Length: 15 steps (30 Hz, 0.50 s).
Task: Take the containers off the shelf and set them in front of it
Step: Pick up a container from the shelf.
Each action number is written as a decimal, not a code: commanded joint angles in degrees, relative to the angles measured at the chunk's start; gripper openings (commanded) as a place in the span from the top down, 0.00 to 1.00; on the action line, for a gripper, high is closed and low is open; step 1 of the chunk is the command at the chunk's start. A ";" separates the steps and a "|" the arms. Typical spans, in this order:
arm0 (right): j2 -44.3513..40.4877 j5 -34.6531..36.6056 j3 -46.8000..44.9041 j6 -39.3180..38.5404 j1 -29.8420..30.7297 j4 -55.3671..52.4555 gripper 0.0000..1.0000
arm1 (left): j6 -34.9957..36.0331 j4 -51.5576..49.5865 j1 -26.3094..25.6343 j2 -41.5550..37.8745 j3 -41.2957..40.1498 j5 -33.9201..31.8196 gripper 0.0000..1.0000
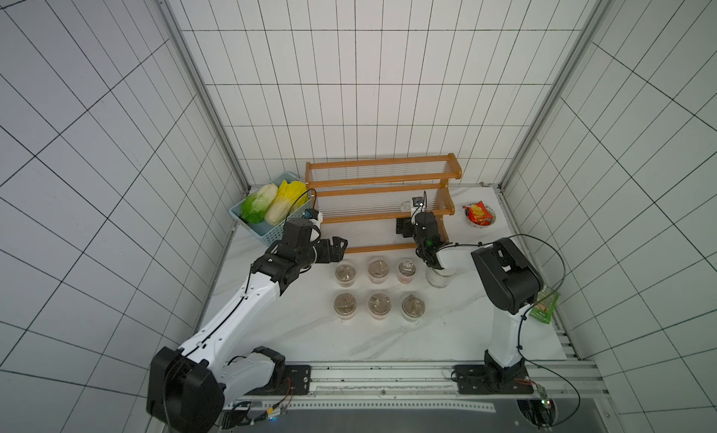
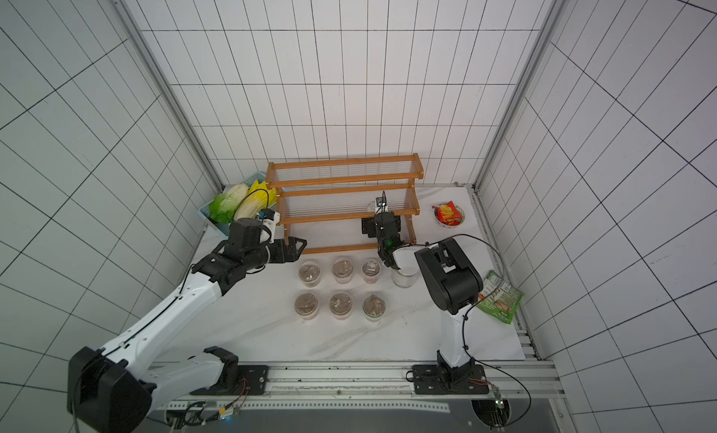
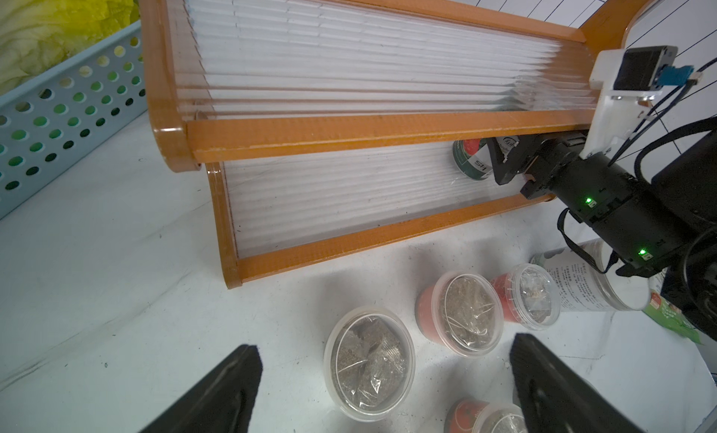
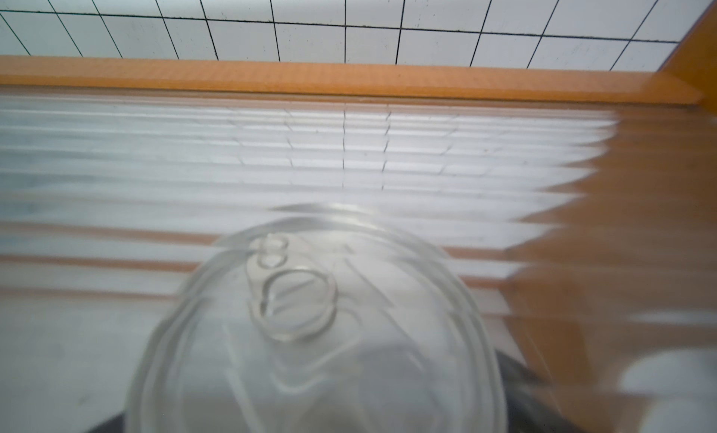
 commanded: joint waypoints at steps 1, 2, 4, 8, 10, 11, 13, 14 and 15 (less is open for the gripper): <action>0.80 1.55 2.08 -1.47 0.29 4.15 0.13 | 0.52 0.83 0.19 0.28 1.31 -0.38 0.02; 0.73 0.94 1.80 -1.56 0.29 4.57 0.17 | 0.59 0.83 0.21 0.37 1.37 -0.30 0.02; 0.40 -0.26 1.20 -1.93 0.42 5.29 0.24 | 0.64 0.83 0.19 0.37 1.36 -0.34 0.02; -0.31 -1.75 0.19 -3.08 1.23 6.31 0.30 | 0.59 0.83 0.19 0.28 1.37 -0.38 0.02; -1.02 -2.53 -0.70 -3.37 1.87 6.89 0.30 | 0.62 0.83 0.19 0.24 1.36 -0.43 0.01; -1.41 -3.07 -1.07 -3.37 2.16 7.09 0.30 | 0.60 0.83 0.19 0.24 1.36 -0.43 0.02; -2.36 -3.90 -2.02 -3.50 2.97 7.12 0.30 | 0.59 0.83 0.14 0.12 1.40 -0.51 0.02; -2.76 -4.16 -2.60 -3.61 3.38 7.47 0.30 | 0.64 0.83 0.19 0.19 1.36 -0.49 0.02; -3.28 -4.27 -3.31 -3.72 3.82 7.86 0.31 | 0.59 0.83 0.19 0.08 1.40 -0.52 0.02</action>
